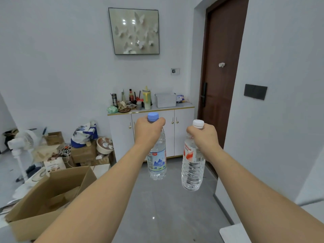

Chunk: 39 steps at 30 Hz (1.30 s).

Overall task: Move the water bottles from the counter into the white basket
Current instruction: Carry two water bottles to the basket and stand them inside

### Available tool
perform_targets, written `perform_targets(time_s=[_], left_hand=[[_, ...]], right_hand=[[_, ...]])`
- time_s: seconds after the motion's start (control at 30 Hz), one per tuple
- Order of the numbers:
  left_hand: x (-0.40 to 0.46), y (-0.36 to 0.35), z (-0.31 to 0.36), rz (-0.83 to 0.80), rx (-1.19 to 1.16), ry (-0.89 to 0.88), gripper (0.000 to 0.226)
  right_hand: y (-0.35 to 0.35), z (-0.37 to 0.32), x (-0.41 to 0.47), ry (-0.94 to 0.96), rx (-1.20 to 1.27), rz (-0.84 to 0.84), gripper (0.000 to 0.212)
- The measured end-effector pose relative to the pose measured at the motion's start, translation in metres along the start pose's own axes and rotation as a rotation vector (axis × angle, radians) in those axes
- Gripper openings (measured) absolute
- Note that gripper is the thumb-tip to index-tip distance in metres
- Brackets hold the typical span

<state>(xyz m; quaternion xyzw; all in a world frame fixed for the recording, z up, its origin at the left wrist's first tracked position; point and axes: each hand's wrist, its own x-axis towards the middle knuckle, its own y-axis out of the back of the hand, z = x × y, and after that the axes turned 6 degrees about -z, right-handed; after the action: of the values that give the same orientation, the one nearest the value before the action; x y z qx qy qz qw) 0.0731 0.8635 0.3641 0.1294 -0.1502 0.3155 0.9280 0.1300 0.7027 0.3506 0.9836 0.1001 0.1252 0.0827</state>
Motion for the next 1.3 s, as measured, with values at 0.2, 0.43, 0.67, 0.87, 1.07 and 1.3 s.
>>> perform_targets(time_s=[0.2,0.43,0.67,0.87,1.07,1.3], left_hand=[[0.086,-0.030,-0.012,-0.005,0.004,0.001,0.022],[0.184,-0.048,-0.038,-0.023,0.005,-0.010,0.016],[0.290,-0.049,-0.087,-0.040,0.002,-0.003,0.014],[0.399,-0.042,-0.116,-0.055,0.005,-0.028,0.028],[0.489,-0.053,-0.138,-0.083,-0.007,-0.071,0.030],[0.582,-0.090,-0.182,-0.111,-0.035,-0.056,0.023]], right_hand=[[-0.009,0.005,0.099,0.004,0.039,-0.014,0.015],[-0.046,0.021,0.198,0.012,0.050,-0.036,0.014],[-0.102,0.042,0.299,0.012,0.066,-0.043,0.020],[-0.153,0.041,0.392,0.003,0.105,0.006,0.021],[-0.186,0.039,0.481,-0.003,0.132,0.063,0.013],[-0.211,0.072,0.584,0.011,0.142,0.051,0.008]])
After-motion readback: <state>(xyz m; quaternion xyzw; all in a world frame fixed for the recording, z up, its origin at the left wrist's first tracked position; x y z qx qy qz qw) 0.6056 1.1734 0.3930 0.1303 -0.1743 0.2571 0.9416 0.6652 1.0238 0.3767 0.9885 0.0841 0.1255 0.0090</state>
